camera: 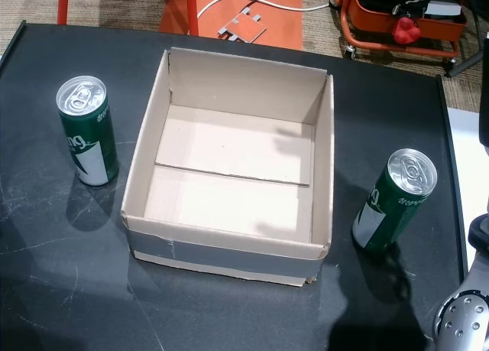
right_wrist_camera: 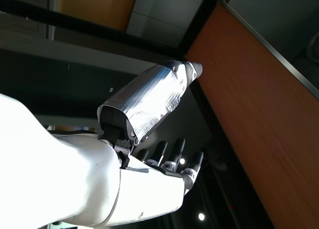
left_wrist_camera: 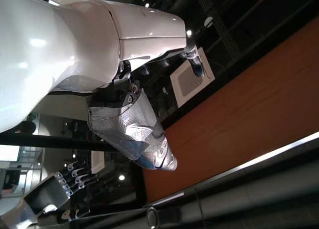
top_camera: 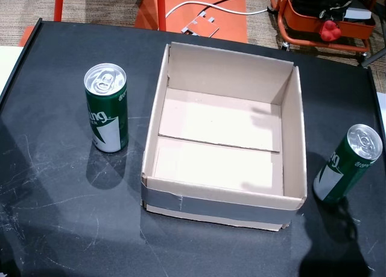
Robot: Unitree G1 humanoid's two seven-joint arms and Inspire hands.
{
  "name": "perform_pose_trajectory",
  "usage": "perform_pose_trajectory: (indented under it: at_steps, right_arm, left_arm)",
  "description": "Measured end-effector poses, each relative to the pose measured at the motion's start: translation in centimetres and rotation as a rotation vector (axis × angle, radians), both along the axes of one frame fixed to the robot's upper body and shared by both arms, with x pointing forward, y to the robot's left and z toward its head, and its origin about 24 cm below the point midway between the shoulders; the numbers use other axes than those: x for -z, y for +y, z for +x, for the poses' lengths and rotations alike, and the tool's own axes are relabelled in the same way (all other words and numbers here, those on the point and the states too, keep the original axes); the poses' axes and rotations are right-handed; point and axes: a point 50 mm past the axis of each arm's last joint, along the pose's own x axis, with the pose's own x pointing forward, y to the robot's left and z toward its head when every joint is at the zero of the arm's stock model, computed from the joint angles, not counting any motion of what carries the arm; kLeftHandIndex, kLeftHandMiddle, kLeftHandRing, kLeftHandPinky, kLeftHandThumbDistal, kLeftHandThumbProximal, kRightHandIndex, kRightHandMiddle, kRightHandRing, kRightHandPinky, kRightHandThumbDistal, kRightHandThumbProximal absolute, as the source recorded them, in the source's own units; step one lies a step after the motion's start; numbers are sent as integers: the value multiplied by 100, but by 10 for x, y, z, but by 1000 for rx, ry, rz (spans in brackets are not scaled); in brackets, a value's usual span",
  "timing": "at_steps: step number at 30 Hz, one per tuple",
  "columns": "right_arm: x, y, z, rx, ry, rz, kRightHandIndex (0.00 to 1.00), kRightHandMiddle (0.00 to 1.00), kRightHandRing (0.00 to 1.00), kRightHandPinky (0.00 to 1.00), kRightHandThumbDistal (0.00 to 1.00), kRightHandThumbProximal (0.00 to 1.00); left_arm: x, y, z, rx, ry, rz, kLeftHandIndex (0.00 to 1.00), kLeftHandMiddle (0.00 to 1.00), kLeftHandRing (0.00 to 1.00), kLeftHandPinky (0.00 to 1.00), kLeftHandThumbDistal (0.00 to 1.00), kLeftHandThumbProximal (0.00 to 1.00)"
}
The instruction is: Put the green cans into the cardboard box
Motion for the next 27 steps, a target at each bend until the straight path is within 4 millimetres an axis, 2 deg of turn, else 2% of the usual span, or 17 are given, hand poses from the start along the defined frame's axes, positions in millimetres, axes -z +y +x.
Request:
perform_pose_trajectory:
  at_steps: [11,13,15,19,23,25,27]
  right_arm:
    - [3,1,2,-19,8,4,84,82,80,86,100,63]
    - [5,1,3,-8,18,0,83,81,79,85,100,70]
    - [7,3,4,54,47,-27,83,81,79,84,100,73]
    - [12,9,10,205,169,-107,89,88,85,89,100,64]
    - [20,12,15,299,268,-167,87,88,85,91,100,72]
    - [23,11,18,353,300,-215,87,88,86,93,100,71]
    - [26,11,20,379,324,-258,88,89,87,94,100,71]
  left_arm:
    - [3,3,1,13,3,6,93,97,100,82,98,0]
    - [5,4,1,16,9,4,97,98,100,86,96,0]
    - [7,6,2,18,10,1,96,98,100,87,95,0]
    - [4,12,7,18,-5,-9,93,98,100,85,96,0]
    - [1,17,10,12,-1,-13,95,97,100,85,95,0]
    - [2,18,9,13,2,-14,94,97,100,85,97,0]
    - [3,18,9,14,2,-13,95,97,100,87,95,0]
